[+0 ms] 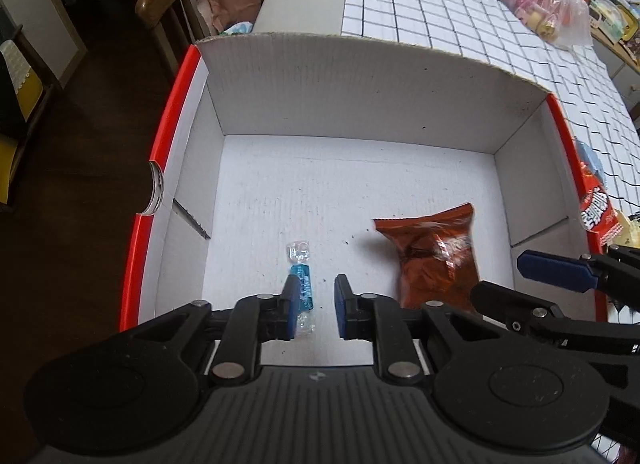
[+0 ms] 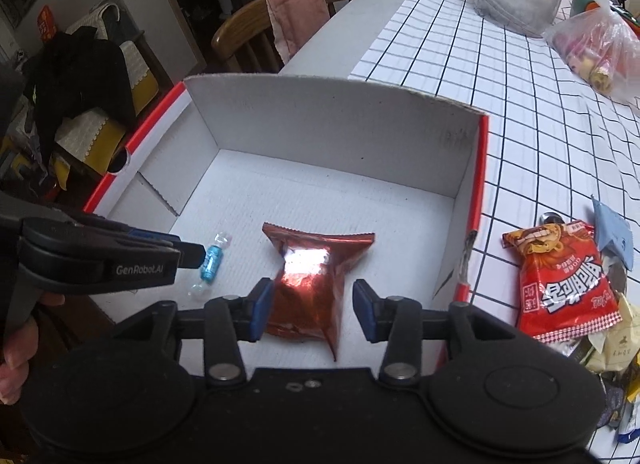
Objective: Organize snacks
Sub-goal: 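Open both tools to drop the candy and Oreo packet into the box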
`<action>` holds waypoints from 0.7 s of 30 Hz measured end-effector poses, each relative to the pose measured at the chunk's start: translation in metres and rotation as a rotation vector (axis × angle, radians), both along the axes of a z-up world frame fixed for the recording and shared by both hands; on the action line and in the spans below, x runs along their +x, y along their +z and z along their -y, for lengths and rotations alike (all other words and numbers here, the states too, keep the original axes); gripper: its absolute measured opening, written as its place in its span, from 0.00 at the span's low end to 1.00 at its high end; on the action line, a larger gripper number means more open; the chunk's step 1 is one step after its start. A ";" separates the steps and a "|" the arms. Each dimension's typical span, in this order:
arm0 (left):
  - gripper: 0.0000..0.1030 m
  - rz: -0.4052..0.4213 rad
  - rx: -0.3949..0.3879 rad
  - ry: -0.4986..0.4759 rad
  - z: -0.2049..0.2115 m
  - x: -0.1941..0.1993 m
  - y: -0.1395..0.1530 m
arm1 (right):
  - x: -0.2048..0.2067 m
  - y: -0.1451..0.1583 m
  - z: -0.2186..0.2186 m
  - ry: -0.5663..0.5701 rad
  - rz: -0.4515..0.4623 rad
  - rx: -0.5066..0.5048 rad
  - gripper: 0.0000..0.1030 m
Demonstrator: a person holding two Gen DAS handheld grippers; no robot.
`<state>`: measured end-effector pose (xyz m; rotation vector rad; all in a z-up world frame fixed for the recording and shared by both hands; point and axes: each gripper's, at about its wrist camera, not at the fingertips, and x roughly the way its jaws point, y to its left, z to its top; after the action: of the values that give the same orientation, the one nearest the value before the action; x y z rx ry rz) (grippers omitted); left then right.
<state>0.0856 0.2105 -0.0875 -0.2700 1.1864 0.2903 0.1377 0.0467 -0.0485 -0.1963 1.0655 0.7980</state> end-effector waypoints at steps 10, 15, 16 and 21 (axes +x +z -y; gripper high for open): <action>0.55 0.095 0.009 -0.014 0.010 -0.017 0.027 | -0.008 0.027 0.021 -0.026 0.040 0.056 0.58; 0.56 0.153 0.014 -0.028 0.018 -0.026 0.041 | -0.014 0.041 0.037 -0.043 0.063 0.091 0.67; 0.56 0.163 0.016 -0.031 0.020 -0.028 0.043 | -0.015 0.043 0.040 -0.048 0.068 0.098 0.70; 0.62 0.215 0.039 -0.042 0.033 -0.037 0.056 | -0.023 0.056 0.058 -0.057 0.098 0.130 0.82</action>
<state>0.0487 0.1777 -0.0315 -0.2360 0.9717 0.2413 0.1150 -0.0112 0.0078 -0.0932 0.9201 0.7954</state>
